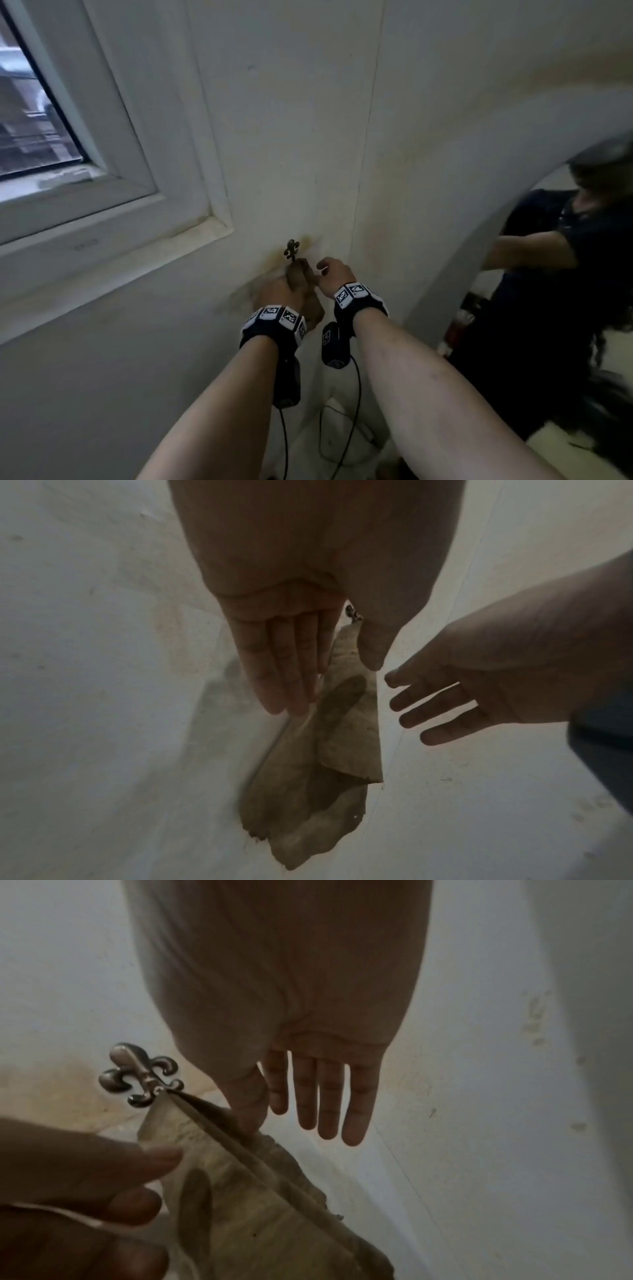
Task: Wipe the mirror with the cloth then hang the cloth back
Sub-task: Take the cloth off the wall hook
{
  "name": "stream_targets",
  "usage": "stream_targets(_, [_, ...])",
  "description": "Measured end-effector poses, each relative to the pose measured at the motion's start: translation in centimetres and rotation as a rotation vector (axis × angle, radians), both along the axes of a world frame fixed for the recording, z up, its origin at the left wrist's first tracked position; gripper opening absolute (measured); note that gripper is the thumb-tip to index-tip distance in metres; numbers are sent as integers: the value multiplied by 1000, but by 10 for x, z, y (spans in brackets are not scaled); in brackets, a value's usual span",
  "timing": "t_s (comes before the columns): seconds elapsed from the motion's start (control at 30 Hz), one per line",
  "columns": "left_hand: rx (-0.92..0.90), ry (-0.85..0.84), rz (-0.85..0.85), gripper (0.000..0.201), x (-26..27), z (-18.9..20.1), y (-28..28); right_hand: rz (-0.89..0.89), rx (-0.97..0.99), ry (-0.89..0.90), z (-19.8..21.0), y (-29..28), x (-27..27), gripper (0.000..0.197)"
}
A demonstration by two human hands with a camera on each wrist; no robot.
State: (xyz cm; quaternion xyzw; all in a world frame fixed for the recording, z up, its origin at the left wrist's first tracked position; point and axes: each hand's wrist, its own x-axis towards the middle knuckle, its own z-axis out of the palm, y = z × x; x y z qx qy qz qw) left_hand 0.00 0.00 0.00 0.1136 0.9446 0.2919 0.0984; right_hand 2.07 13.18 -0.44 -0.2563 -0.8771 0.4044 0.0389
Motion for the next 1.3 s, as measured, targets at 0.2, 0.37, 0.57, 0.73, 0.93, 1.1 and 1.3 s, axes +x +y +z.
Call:
stream_targets(0.2, [174, 17, 45, 37, 4, 8, 7, 9, -11, 17, -8, -5, -15, 22])
stream_targets(0.37, [181, 35, 67, 41, 0, 9, 9, 23, -1, 46, -9, 3, -17, 17])
stream_targets(0.57, [119, 19, 40, 14, -6, 22, -4, -29, -38, 173, 25, 26, -2, 11])
stream_targets(0.73, [136, 91, -26, 12, -2, 56, -2, -28, 29, 199, 69, 48, 12, 8])
stream_targets(0.93, [189, 229, -135, 13, -2, 100, 4, 2, 92, 177, 114, 58, 54, 8])
stream_targets(1.1, [208, 253, -265, 17, 14, 125, -3, -14, 220, 90, 137, 56, 112, 15])
stream_targets(1.3, [191, 262, -497, 18, 46, 145, -12, -210, 314, 103, 149, 34, 176, 8])
